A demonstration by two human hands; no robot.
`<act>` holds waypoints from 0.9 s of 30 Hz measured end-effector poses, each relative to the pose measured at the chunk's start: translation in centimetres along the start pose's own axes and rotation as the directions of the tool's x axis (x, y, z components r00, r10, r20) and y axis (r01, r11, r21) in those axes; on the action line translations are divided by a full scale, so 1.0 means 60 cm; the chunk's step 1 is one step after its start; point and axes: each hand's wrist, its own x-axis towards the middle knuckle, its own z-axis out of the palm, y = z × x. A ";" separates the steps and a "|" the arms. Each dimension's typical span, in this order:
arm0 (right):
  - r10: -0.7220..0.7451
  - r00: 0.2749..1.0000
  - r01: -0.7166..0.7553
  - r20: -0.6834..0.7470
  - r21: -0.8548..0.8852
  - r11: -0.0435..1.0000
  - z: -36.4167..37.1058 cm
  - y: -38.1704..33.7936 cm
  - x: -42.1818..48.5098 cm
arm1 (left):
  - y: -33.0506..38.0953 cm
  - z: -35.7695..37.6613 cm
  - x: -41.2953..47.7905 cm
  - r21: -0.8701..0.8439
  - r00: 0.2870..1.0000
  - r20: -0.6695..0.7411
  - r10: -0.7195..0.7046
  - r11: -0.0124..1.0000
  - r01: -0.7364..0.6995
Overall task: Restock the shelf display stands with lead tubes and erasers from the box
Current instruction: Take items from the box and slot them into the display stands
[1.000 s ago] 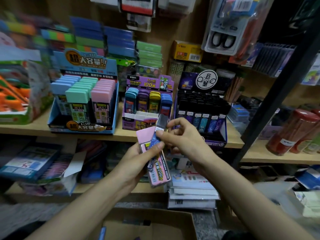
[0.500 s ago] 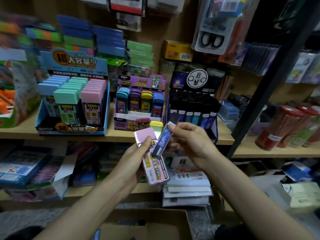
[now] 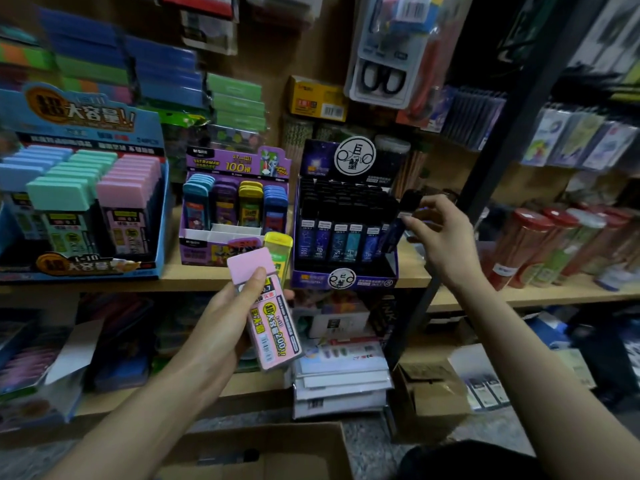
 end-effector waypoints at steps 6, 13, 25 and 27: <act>0.037 0.991 -0.042 0.130 0.031 0.999 0.009 0.031 0.002 | -0.002 -0.001 0.000 0.005 1.000 -0.010 0.000 1.000 0.000; 0.049 0.981 -0.080 0.189 0.158 0.984 -0.001 0.042 0.012 | -0.003 0.001 -0.002 0.025 1.000 -0.003 -0.007 1.000 0.007; 0.031 0.990 -0.007 0.136 -0.169 0.986 0.031 0.080 0.022 | -0.001 0.002 0.004 0.000 1.000 -0.007 -0.002 1.000 0.002; 0.041 0.998 -0.027 0.052 -0.240 0.970 0.031 0.071 0.015 | 0.003 -0.001 0.003 -0.003 1.000 -0.017 0.013 1.000 -0.013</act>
